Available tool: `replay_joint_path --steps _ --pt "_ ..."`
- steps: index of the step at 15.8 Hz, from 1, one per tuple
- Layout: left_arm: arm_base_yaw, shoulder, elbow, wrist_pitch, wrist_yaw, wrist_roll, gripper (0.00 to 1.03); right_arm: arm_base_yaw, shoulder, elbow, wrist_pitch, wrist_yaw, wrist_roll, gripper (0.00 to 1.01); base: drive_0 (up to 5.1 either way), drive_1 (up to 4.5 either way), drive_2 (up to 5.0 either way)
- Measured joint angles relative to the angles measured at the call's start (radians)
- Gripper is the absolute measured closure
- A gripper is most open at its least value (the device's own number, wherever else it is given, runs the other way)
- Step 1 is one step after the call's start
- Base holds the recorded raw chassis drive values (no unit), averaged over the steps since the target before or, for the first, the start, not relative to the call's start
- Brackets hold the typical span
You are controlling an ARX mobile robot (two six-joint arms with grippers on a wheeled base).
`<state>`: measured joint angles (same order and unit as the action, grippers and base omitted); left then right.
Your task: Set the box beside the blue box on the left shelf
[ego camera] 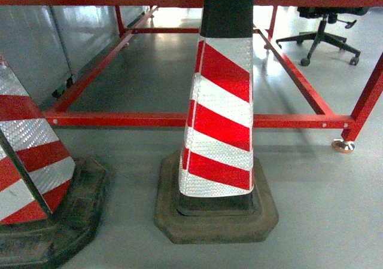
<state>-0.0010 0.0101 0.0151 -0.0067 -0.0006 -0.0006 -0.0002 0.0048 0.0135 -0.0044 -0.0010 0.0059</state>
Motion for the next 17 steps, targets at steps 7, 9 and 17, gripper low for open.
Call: replay_joint_path --steps 7,9,17 --pt "0.0 0.0 0.0 0.0 0.0 0.0 0.05 0.0 0.0 0.0 0.0 0.0 0.0 0.03 0.0 0.0 0.0" --pt "0.0 0.0 0.0 0.0 0.0 0.0 0.05 0.0 0.0 0.0 0.0 0.0 0.0 0.03 0.0 0.0 0.0" --pt "0.0 0.0 0.0 0.001 0.0 0.003 0.05 0.0 0.0 0.0 -0.002 0.001 0.0 0.03 0.0 0.0 0.0"
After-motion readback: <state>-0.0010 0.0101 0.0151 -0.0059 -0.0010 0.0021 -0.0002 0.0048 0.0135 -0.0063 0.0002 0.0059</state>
